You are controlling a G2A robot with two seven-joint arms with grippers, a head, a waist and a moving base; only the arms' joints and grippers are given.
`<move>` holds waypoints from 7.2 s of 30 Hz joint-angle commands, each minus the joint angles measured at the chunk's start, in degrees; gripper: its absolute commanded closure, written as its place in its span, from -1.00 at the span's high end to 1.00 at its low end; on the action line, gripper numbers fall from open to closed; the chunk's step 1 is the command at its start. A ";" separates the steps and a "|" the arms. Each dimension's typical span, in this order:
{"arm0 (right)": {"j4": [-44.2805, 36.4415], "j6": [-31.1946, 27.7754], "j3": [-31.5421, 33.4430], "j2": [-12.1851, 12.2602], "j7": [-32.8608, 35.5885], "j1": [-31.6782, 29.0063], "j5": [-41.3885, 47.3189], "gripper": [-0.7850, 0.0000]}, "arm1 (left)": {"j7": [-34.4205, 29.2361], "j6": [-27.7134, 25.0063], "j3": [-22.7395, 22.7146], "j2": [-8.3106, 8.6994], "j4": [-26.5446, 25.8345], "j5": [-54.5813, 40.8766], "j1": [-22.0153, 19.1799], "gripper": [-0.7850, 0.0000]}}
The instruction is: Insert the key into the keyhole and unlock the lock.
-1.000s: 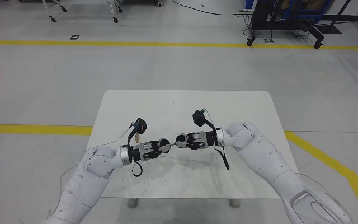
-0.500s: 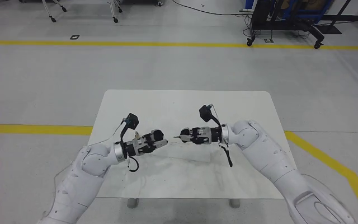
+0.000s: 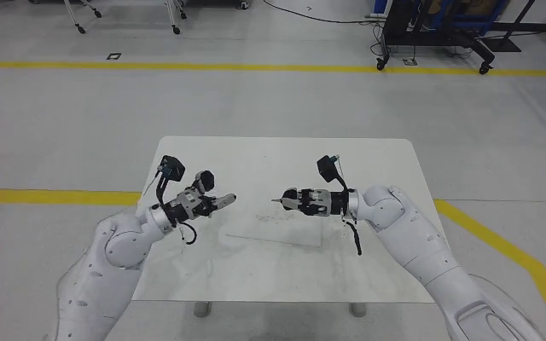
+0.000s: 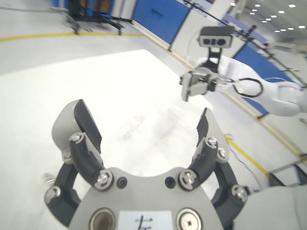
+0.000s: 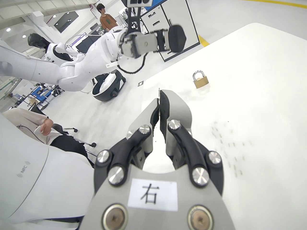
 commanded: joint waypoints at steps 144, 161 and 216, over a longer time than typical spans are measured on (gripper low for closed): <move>22.72 5.77 -9.44 -17.88 -54.63 9.35 -18.65 -1.00 | -42.24 -3.23 15.47 -7.43 36.49 -76.71 -19.24 -1.00; 20.49 0.00 -11.08 -18.86 -35.03 9.11 -5.89 -1.00 | -38.51 -3.98 14.49 -6.62 35.98 -72.51 -17.98 -1.00; -3.17 31.99 1.41 -12.16 -11.64 -9.70 31.41 -1.00 | -33.75 34.44 17.46 -9.05 42.70 -79.90 -28.60 -1.00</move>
